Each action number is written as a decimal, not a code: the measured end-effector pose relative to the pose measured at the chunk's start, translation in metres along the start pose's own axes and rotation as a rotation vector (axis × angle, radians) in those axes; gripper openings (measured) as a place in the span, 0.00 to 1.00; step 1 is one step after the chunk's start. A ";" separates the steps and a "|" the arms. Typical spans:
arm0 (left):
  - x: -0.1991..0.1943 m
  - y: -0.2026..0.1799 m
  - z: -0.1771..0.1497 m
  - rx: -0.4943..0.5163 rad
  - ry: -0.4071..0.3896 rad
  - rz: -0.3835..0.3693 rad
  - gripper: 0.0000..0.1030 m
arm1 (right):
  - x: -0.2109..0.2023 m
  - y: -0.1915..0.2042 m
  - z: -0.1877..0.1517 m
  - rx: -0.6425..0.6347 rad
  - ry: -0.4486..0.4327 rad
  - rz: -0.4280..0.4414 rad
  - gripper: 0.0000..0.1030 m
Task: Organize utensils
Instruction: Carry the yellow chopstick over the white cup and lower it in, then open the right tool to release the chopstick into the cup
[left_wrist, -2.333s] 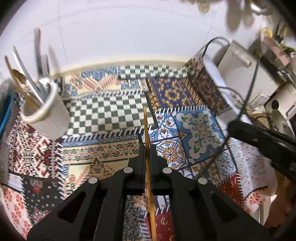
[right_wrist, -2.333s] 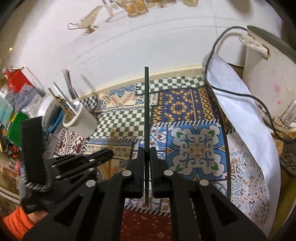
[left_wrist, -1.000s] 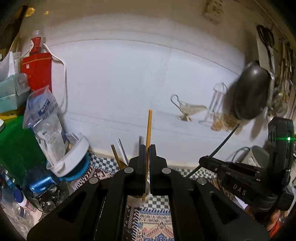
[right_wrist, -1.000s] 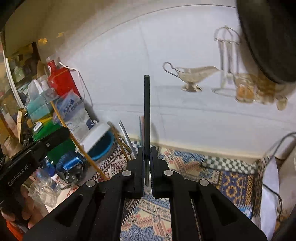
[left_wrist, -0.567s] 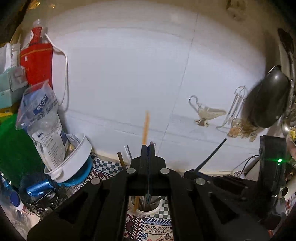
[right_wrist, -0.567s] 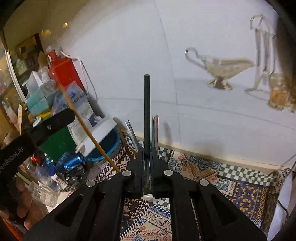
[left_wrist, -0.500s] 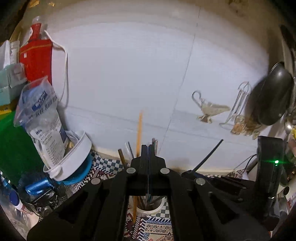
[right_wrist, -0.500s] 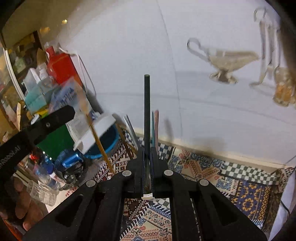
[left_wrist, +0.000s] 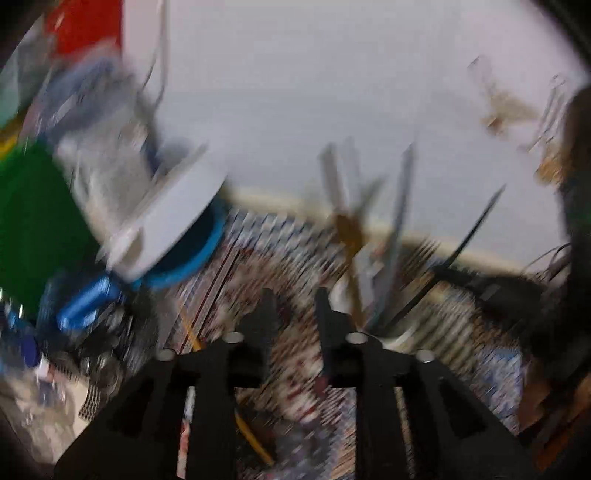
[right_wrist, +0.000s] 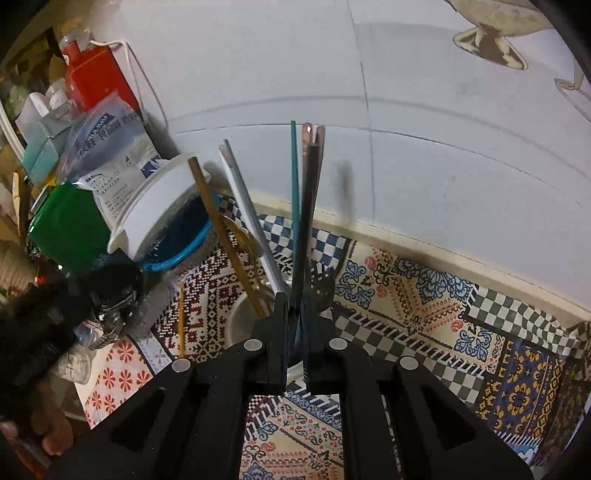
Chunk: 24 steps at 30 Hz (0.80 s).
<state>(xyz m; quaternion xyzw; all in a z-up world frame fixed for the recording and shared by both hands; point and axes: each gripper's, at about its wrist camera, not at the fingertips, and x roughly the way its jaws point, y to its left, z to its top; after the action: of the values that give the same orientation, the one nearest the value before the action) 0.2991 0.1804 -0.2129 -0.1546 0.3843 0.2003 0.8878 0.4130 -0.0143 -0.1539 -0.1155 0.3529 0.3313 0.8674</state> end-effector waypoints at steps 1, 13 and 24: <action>0.006 0.006 -0.008 -0.007 0.027 0.022 0.26 | 0.001 -0.001 0.000 0.005 0.003 0.000 0.08; 0.075 0.079 -0.083 -0.202 0.249 0.130 0.26 | -0.006 -0.009 -0.011 0.031 0.029 -0.011 0.34; 0.116 0.080 -0.061 -0.191 0.245 0.197 0.25 | -0.027 -0.007 -0.033 0.001 0.020 -0.024 0.42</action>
<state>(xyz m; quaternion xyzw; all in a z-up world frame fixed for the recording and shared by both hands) 0.2955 0.2518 -0.3493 -0.2231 0.4823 0.3013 0.7917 0.3858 -0.0474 -0.1592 -0.1227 0.3602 0.3194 0.8679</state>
